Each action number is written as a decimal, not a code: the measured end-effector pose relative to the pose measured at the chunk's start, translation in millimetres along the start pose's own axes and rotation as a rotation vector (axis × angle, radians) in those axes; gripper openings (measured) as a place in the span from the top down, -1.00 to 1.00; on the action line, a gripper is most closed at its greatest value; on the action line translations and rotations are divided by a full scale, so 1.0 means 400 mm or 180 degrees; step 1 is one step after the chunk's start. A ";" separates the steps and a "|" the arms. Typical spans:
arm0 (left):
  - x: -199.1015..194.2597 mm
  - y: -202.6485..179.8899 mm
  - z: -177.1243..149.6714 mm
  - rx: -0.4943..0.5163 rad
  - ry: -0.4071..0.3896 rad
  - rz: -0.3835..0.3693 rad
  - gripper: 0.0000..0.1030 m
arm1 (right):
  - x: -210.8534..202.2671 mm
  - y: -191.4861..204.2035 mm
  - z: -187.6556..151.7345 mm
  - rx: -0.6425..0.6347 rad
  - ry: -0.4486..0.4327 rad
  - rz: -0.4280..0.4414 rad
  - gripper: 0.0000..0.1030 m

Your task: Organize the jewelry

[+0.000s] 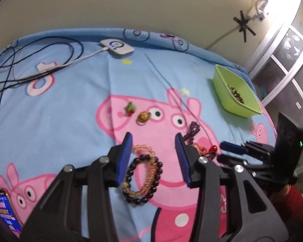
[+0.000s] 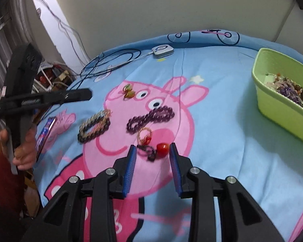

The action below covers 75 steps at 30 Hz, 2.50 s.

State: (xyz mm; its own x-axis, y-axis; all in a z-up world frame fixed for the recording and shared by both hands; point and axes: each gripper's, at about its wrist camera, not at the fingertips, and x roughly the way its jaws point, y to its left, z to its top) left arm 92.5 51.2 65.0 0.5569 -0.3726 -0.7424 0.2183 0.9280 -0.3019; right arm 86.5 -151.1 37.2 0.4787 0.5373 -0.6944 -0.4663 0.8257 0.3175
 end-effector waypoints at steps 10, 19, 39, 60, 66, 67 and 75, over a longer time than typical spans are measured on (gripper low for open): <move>0.077 -0.141 -0.030 0.0592 0.0173 -0.0109 0.19 | -0.036 -0.084 -0.036 0.0133 0.0135 0.0054 1.00; 0.153 -0.253 -0.056 0.0991 0.0314 -0.0128 0.19 | -0.051 -0.240 -0.082 0.1294 0.0008 0.0842 1.00; 0.194 -0.247 -0.033 0.0851 0.0399 -0.0258 0.81 | -0.105 -0.267 -0.097 0.1362 -0.0154 0.0962 1.00; 0.416 -0.548 0.283 0.0754 0.0593 -0.0831 0.26 | -0.341 -0.475 -0.007 0.1383 -0.1273 -0.0463 0.34; 0.302 -0.478 0.269 0.0679 0.0314 -0.0853 0.26 | -0.366 -0.427 -0.013 0.1372 -0.1476 -0.0283 0.34; 0.266 -0.447 0.262 0.0661 0.0243 -0.0821 0.26 | -0.364 -0.404 -0.007 0.1318 -0.1472 -0.0237 0.34; 0.066 -0.091 0.209 0.0184 -0.0107 -0.0098 0.25 | -0.208 -0.196 0.044 0.0636 -0.0953 0.0094 0.35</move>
State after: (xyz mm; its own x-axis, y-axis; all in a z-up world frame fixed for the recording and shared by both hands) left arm 166.1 8.0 106.3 0.5755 -0.4014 -0.7125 0.2810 0.9153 -0.2886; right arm 96.2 -257.4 81.6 0.6777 0.5635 -0.4724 -0.3426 0.8104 0.4752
